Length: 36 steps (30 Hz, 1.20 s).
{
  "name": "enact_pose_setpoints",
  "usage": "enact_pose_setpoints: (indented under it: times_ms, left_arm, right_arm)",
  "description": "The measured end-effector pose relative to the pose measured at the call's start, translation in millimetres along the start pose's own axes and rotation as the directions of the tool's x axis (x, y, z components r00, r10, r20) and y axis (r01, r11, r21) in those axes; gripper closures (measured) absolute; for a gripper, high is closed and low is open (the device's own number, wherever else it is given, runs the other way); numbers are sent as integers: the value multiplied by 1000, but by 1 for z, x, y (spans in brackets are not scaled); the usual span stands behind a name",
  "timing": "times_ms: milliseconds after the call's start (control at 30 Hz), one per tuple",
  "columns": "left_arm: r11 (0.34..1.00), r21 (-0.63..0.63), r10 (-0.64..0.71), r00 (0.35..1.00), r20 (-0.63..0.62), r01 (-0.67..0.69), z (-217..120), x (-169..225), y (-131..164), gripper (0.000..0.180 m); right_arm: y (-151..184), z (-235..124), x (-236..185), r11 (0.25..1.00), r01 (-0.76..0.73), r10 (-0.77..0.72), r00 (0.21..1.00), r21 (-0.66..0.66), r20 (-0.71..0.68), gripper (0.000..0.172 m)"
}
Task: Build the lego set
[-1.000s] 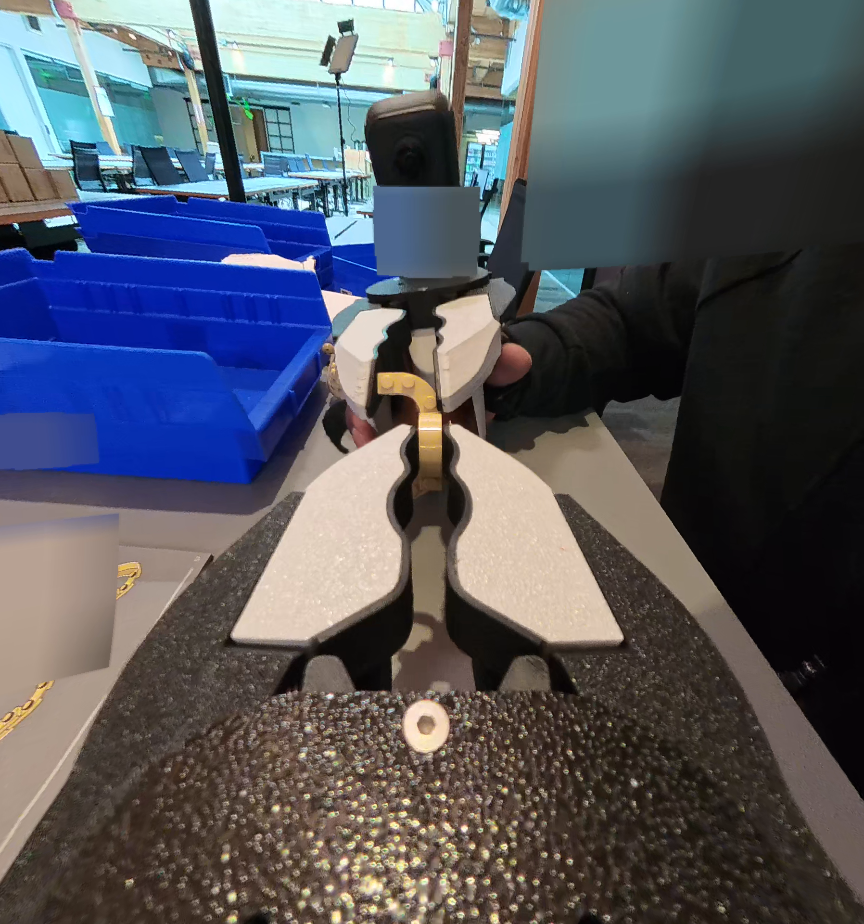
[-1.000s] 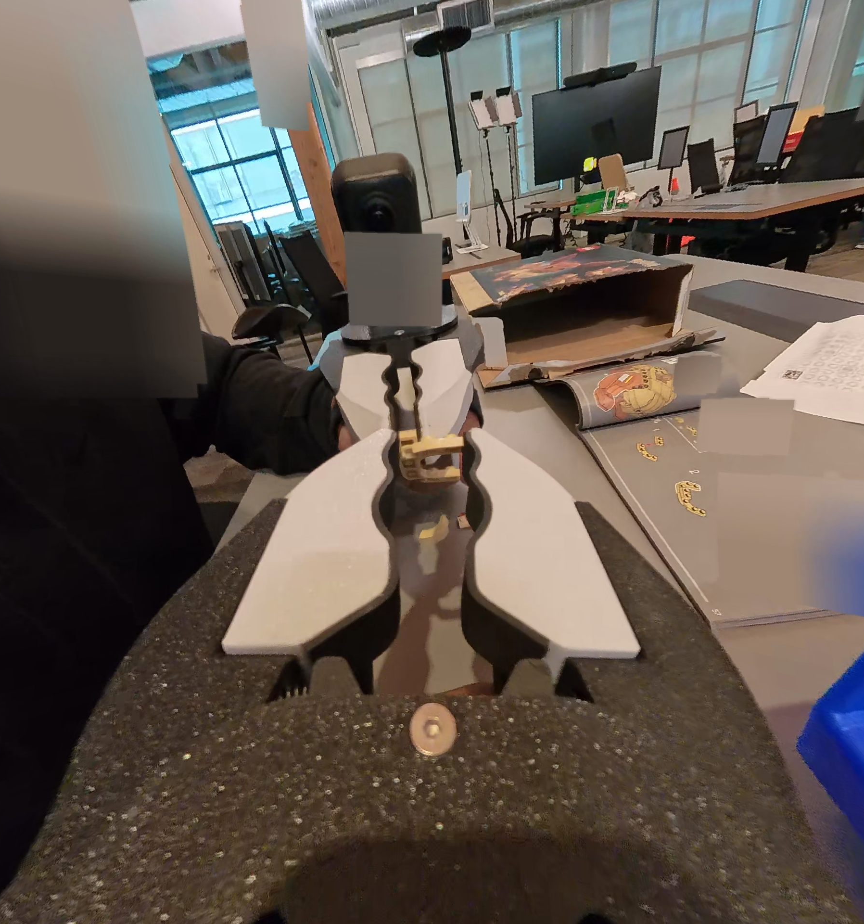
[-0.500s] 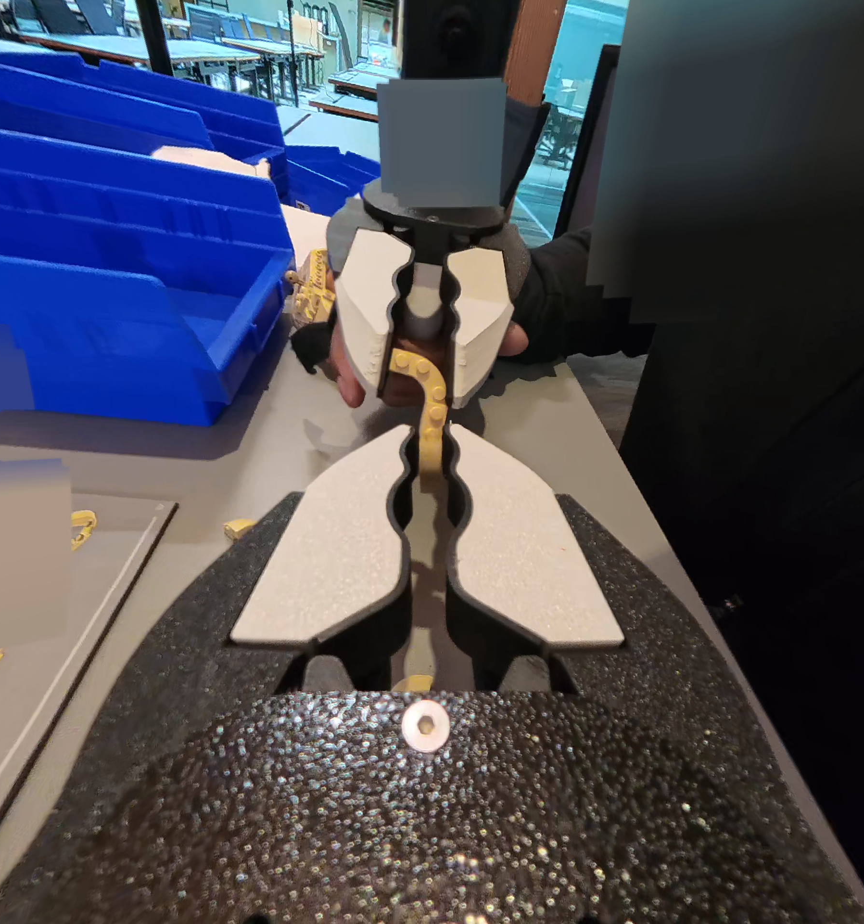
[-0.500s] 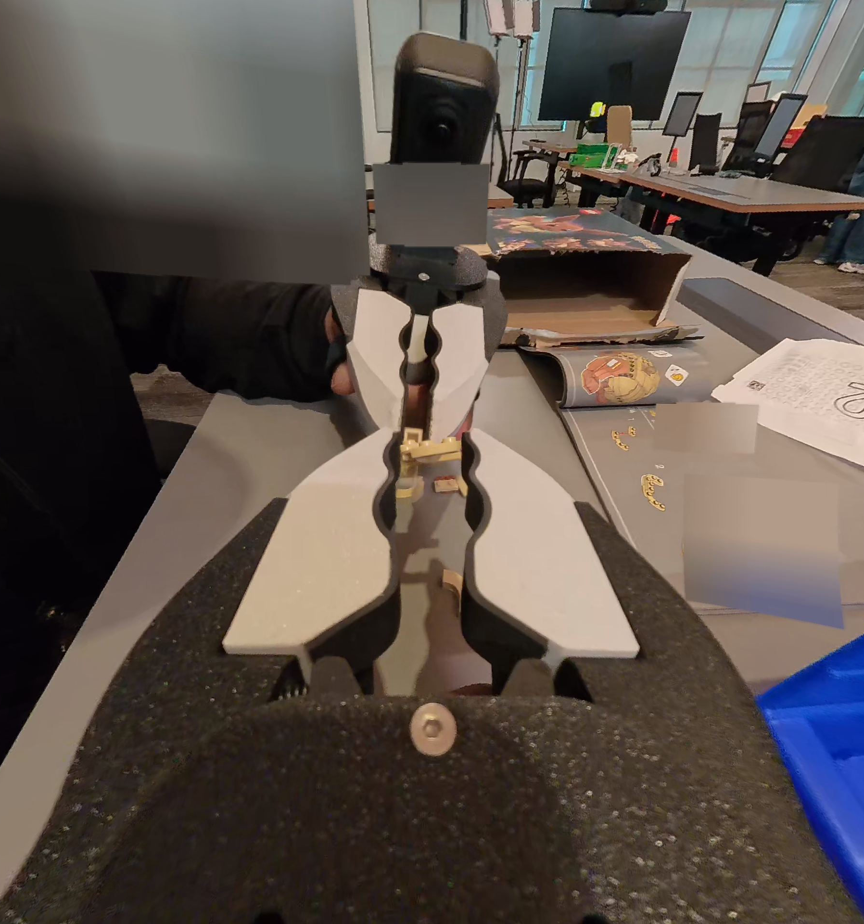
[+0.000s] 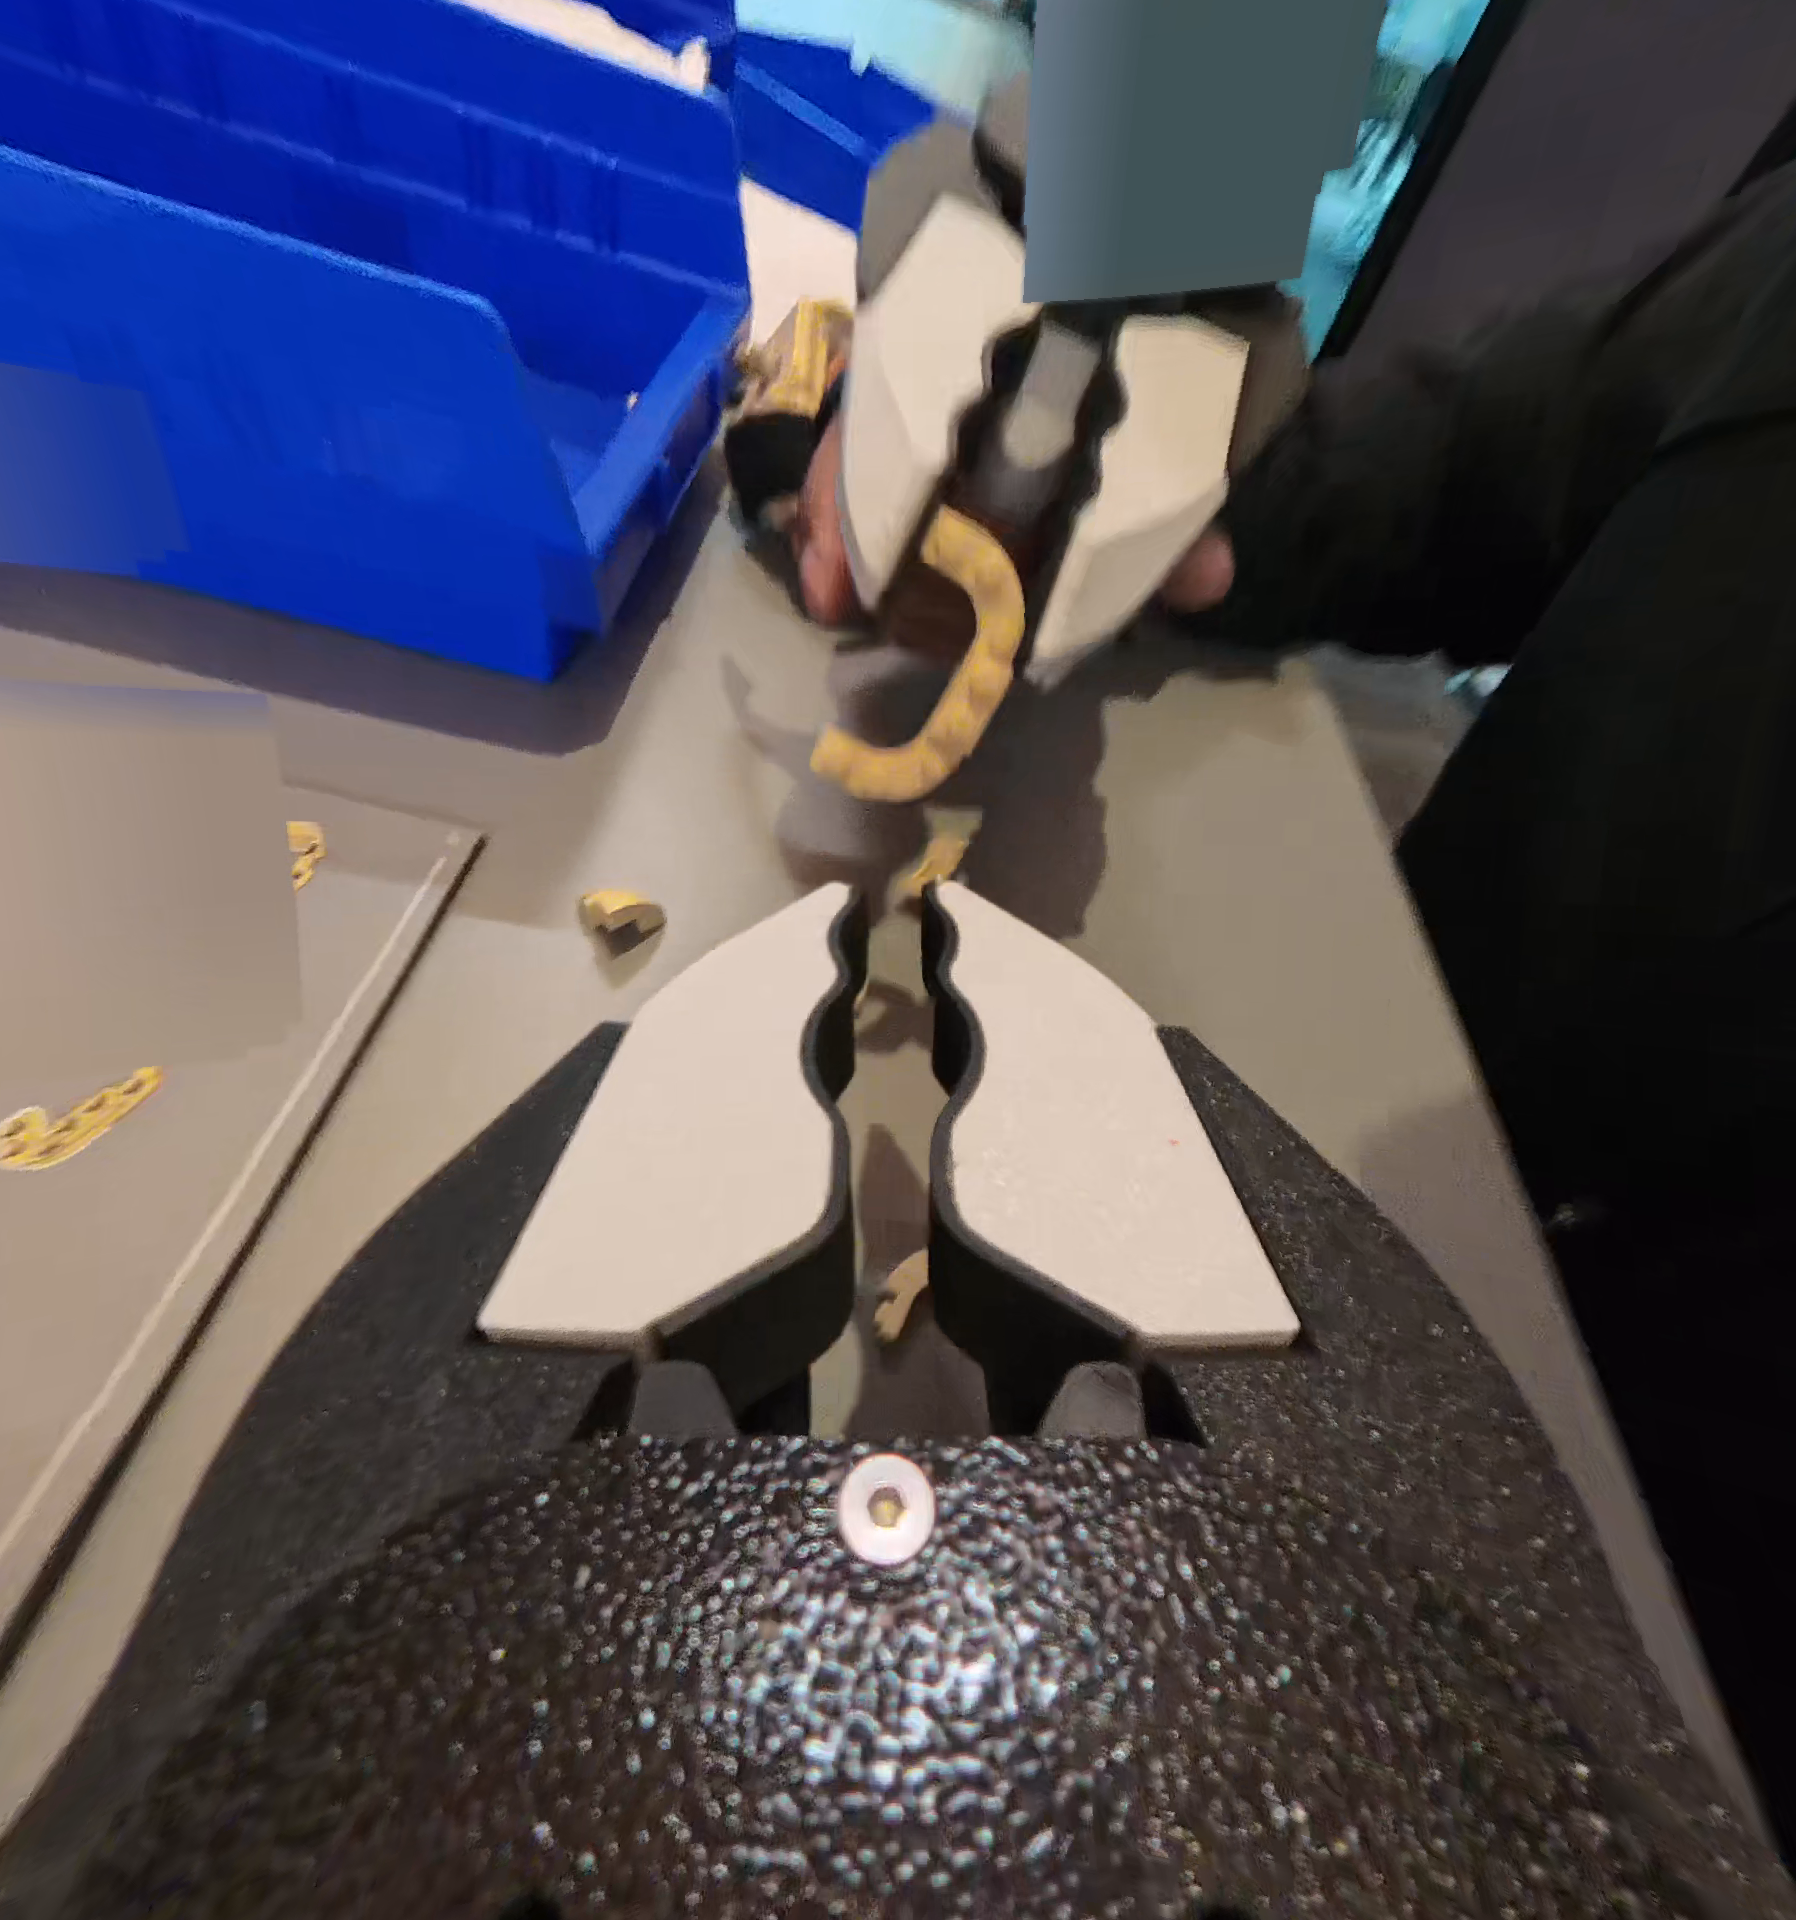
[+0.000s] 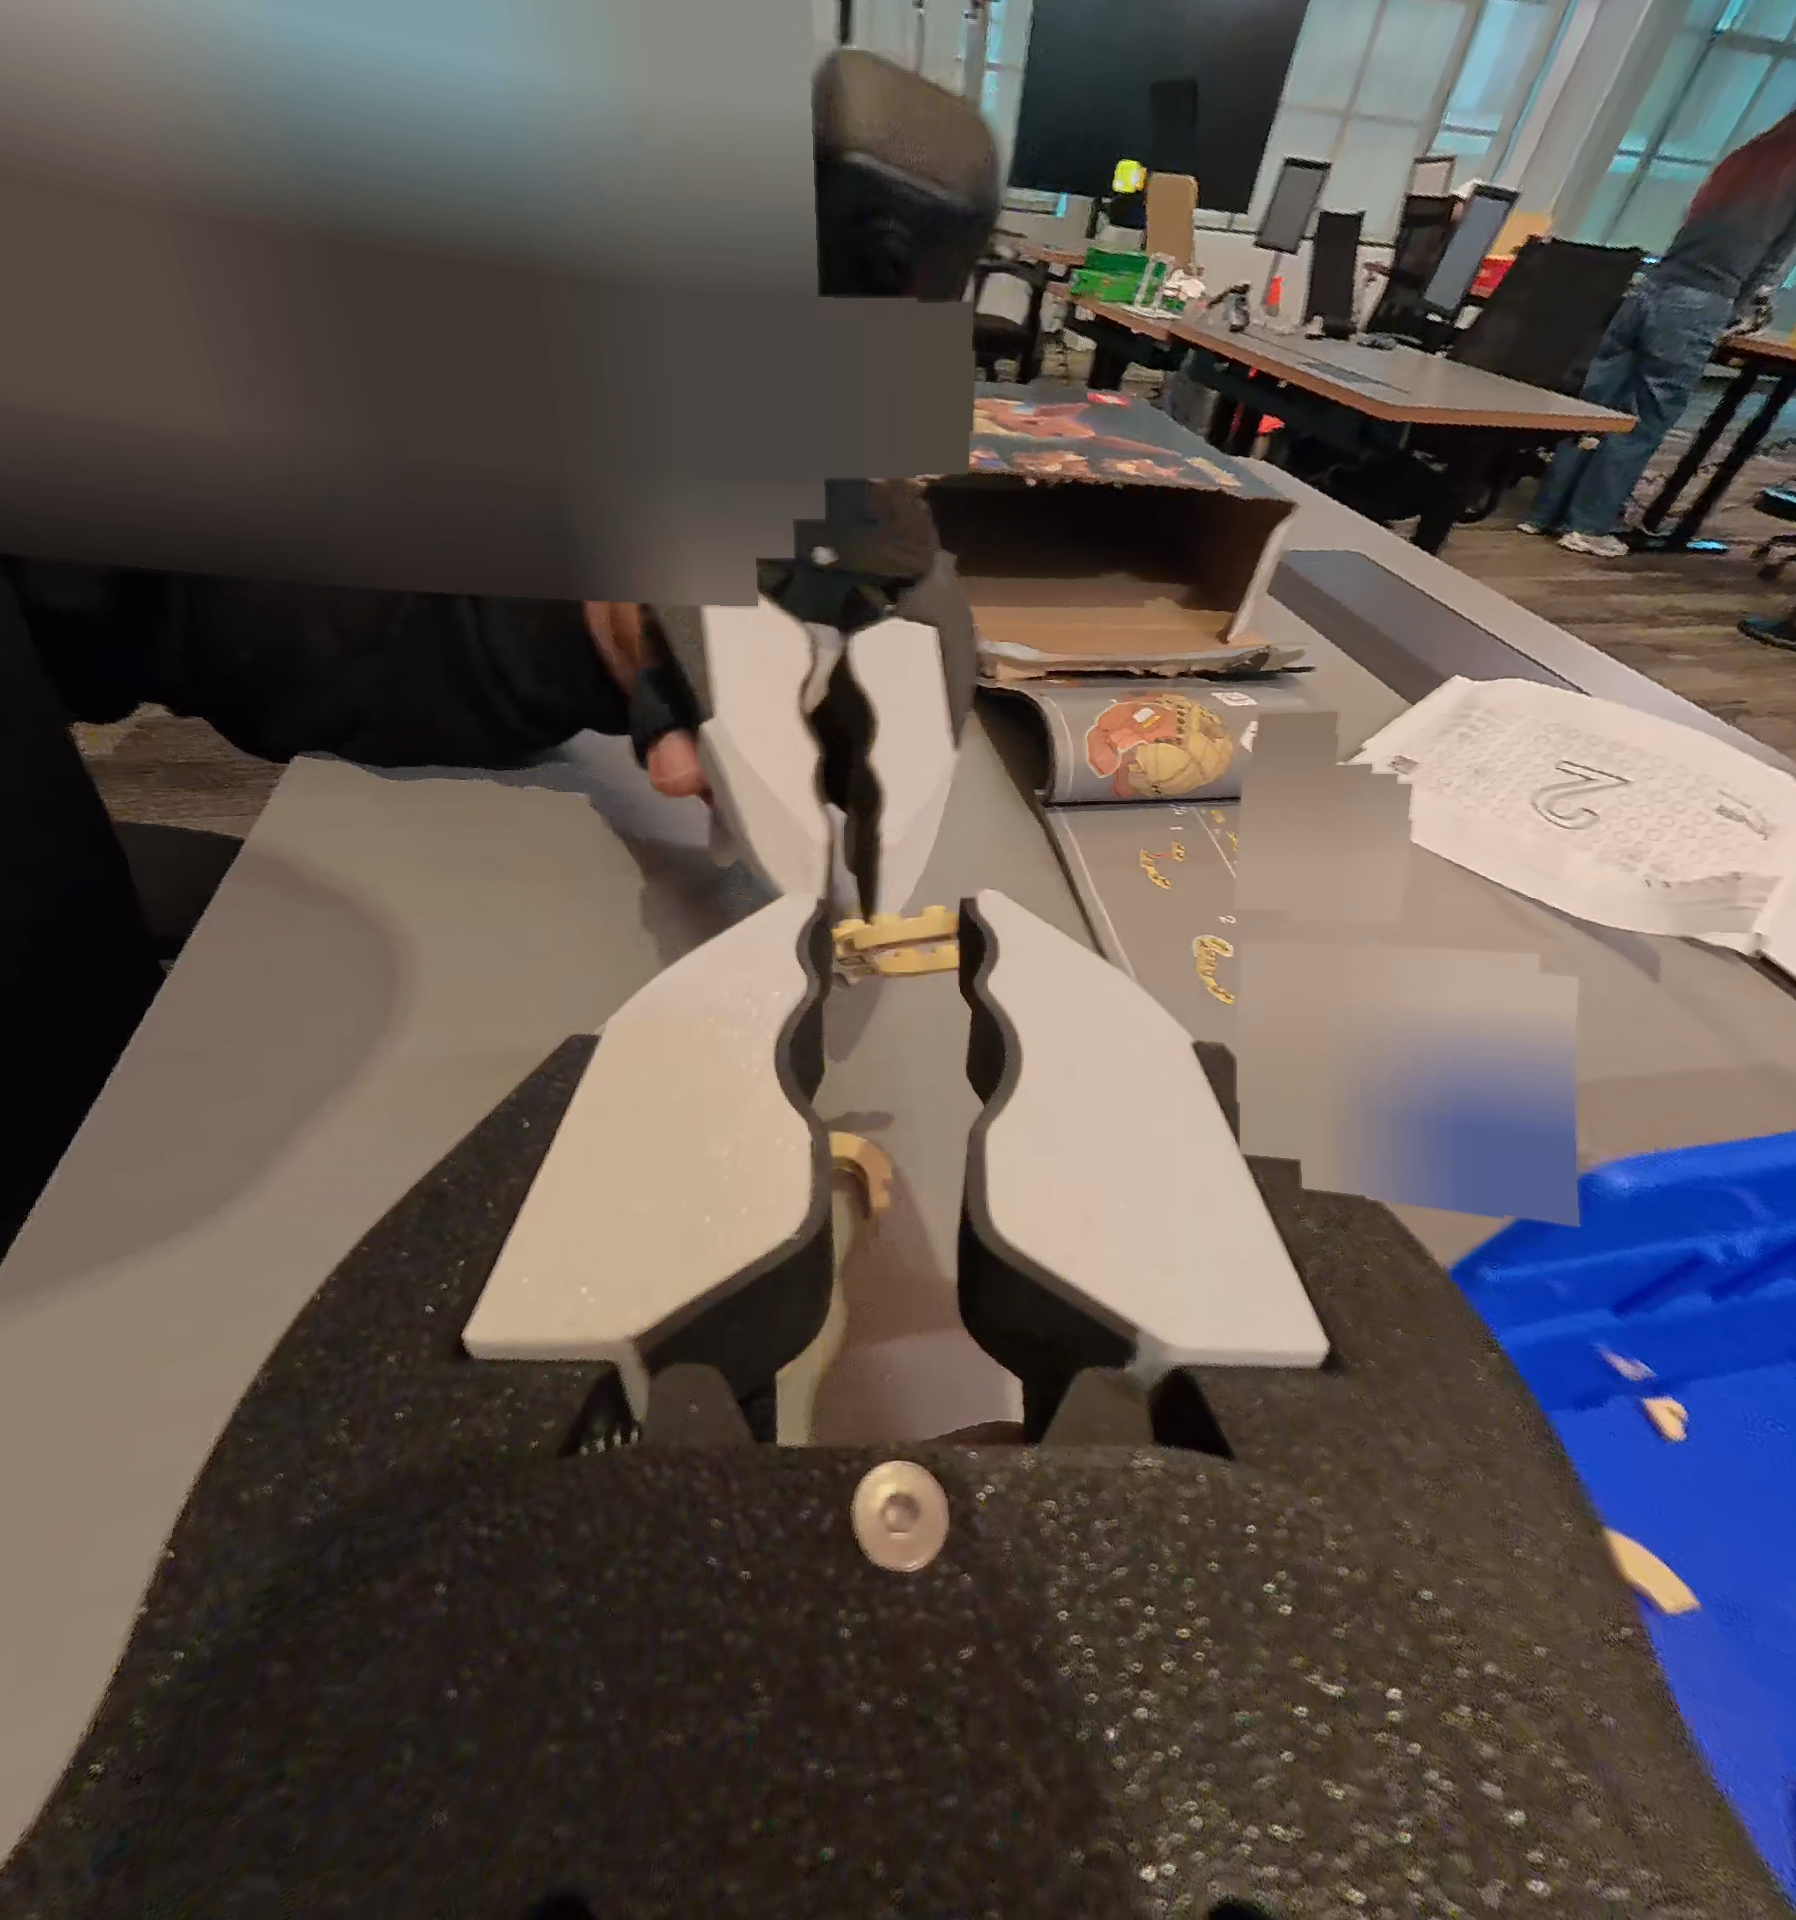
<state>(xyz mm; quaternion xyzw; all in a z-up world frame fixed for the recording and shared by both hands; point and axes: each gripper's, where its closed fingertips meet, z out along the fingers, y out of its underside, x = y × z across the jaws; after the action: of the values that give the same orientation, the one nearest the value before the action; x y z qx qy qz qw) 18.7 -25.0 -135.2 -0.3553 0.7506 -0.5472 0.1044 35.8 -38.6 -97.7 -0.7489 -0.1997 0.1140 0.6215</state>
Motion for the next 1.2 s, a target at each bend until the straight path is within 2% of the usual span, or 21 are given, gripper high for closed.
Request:
enact_pose_setpoints:
  times_ms: [133,300,433,633,767,900,1000,1100,1200]
  left_arm:
    - [983,-149,122,988,96,-107,12,-5,18,169]
    - [934,-243,285,956,74,-260,42,14,28,169]
    - [916,-289,302,952,48,-276,66,27,28,168]
    - [866,-421,329,941,74,-270,87,16,43,163]
    - [835,-472,353,934,63,-284,91,20,44,173]
    - [794,-482,446,894,47,-371,88,21,45,173]
    - [801,-454,475,876,84,-391,82,15,39,173]
    - [818,-391,512,843,164,-421,67,6,21,174]
    - [818,-341,559,781,280,-463,47,-6,-3,174]
  right_arm:
    - [3,-9,18,998,-59,58,997,-22,-47,149]
    - [13,-10,22,997,-61,58,996,-41,-64,149]
    - [6,-12,19,998,-68,67,996,-14,-51,149]
    - [6,-21,21,998,-69,69,996,-11,-49,149]
    - [8,-28,23,995,-103,103,994,-4,-38,149]
    - [8,-31,21,994,-112,111,993,-10,-32,149]
    - [10,-30,21,991,-129,129,991,-22,-29,149]
    - [13,-28,19,988,-153,153,988,-36,-21,149]
    - [16,-26,18,983,-180,179,984,-48,-15,149]
